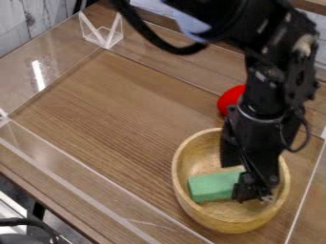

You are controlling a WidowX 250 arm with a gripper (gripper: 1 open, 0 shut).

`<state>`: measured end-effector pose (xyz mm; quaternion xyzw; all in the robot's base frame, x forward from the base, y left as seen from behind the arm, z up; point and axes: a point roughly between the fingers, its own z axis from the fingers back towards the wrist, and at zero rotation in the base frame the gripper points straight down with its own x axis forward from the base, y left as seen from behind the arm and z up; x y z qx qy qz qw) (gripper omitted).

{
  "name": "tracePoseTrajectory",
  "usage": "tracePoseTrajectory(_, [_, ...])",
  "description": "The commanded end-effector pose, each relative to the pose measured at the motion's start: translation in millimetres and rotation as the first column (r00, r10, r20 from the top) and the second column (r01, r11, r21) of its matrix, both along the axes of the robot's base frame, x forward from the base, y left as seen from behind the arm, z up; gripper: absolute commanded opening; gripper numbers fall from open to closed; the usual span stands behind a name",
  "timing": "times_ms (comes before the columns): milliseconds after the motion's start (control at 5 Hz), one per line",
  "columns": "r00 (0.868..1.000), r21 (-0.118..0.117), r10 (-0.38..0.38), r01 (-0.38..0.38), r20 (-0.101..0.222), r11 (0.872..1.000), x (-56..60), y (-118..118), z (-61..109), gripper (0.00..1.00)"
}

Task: Put the green object in the brown bowl

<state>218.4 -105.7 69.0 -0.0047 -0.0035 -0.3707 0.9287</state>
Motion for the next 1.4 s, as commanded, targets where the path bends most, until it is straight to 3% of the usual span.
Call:
tracePoseTrajectory(0, [0.995, -0.017, 0.006, -0.005, 0.095, 1.000, 17.1, 13.3, 36.4, 1.00])
tracePoseTrajectory(200, [0.981, -0.020, 0.129, -0.127, 0.143, 0.992, 33.7, 36.6, 64.1, 1.00])
tracePoseTrajectory(400, [0.945, -0.035, 0.272, -0.270, 0.180, 0.962, 50.7, 63.2, 81.3, 1.00])
tracePoseTrajectory(1000, [0.924, -0.073, 0.322, -0.314, 0.207, 0.947, 88.5, 75.2, 58.2, 1.00])
tracePoseTrajectory(1200, [0.906, -0.082, 0.364, -0.355, 0.215, 0.931, 101.1, 93.6, 50.3, 1.00])
